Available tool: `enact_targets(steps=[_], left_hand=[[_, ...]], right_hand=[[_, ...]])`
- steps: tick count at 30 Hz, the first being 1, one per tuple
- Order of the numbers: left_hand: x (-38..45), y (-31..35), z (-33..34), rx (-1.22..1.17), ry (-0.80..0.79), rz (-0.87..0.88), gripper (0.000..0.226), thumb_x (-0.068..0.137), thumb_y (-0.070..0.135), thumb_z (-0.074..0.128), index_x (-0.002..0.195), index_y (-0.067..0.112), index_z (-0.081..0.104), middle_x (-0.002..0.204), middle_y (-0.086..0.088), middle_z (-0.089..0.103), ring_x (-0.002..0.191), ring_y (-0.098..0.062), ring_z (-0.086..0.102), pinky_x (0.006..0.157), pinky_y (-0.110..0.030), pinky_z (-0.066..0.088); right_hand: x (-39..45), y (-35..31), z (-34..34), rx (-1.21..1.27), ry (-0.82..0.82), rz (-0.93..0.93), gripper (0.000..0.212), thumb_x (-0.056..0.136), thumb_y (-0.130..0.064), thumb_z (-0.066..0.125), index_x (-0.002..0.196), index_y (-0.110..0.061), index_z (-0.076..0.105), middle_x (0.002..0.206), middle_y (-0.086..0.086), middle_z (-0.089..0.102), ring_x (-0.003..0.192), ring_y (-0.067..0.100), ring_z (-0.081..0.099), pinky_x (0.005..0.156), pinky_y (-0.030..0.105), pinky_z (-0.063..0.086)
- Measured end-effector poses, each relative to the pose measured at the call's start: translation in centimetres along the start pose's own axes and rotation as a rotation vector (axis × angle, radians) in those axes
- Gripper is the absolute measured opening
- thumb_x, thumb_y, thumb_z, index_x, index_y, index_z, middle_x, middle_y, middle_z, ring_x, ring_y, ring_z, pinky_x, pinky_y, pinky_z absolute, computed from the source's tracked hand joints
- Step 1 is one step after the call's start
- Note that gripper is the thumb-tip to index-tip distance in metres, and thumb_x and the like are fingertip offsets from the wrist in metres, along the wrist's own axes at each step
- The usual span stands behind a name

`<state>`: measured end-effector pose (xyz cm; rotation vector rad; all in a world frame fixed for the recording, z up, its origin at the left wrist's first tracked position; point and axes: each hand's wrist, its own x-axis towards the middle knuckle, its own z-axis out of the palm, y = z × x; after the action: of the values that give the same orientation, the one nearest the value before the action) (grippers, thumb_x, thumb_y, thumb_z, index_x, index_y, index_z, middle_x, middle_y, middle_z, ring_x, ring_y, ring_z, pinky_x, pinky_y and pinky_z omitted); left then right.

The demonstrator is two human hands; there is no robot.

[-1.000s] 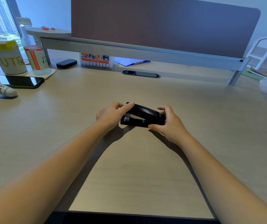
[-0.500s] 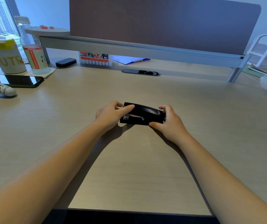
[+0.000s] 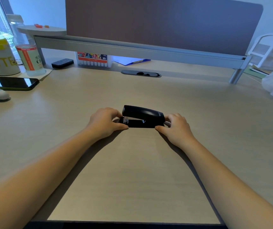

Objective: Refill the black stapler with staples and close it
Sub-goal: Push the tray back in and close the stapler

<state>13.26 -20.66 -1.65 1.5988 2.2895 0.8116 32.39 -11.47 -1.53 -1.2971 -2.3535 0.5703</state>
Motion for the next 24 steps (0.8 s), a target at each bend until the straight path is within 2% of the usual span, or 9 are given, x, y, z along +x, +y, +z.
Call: enact_targets(steps=[6,10,14,19,24], left_hand=[[3.5,-0.5,0.5,0.04,0.036,-0.013,0.04,0.075,0.038,0.062,0.11,0.019,0.061,0.116,-0.009,0.063,0.107,-0.027,0.052,0.087,-0.043,0.044],[7.9,-1.2,0.9,0.047,0.052,-0.057,0.043,0.076,0.039,0.06,0.115,0.02,0.058,0.124,-0.01,0.059,0.114,-0.029,0.049,0.085,-0.04,0.042],[12.4,-1.5,1.2,0.057,0.069,-0.106,0.045,0.079,0.04,0.058,0.118,0.02,0.054,0.125,-0.01,0.058,0.112,-0.029,0.049,0.078,-0.037,0.04],[16.8,-1.9,1.6,0.023,0.087,-0.142,0.045,0.079,0.038,0.058,0.119,0.019,0.054,0.124,-0.013,0.059,0.11,-0.031,0.052,0.088,-0.043,0.044],[18.9,-1.8,1.8,-0.013,0.076,-0.155,0.047,0.081,0.036,0.056,0.123,0.016,0.05,0.128,-0.015,0.056,0.113,-0.032,0.051,0.097,-0.045,0.043]], right_hand=[[3.3,-0.1,1.0,-0.064,0.04,0.022,0.032,0.082,-0.031,0.056,0.107,-0.01,0.056,0.111,0.013,0.057,0.106,0.031,0.048,0.083,0.037,0.039],[7.4,0.0,1.9,-0.056,0.073,0.05,0.032,0.083,-0.031,0.056,0.106,-0.009,0.056,0.11,0.014,0.057,0.103,0.032,0.05,0.083,0.04,0.042],[12.2,0.2,2.8,-0.044,0.094,0.062,0.035,0.083,-0.03,0.055,0.11,-0.008,0.056,0.11,0.015,0.06,0.102,0.032,0.052,0.083,0.042,0.044],[16.9,0.1,3.7,-0.08,0.129,0.068,0.035,0.084,-0.03,0.053,0.109,-0.006,0.055,0.11,0.018,0.059,0.102,0.035,0.052,0.08,0.039,0.043],[19.2,0.0,4.0,-0.052,0.128,0.094,0.035,0.085,-0.03,0.052,0.111,-0.005,0.053,0.112,0.018,0.058,0.104,0.035,0.051,0.083,0.04,0.043]])
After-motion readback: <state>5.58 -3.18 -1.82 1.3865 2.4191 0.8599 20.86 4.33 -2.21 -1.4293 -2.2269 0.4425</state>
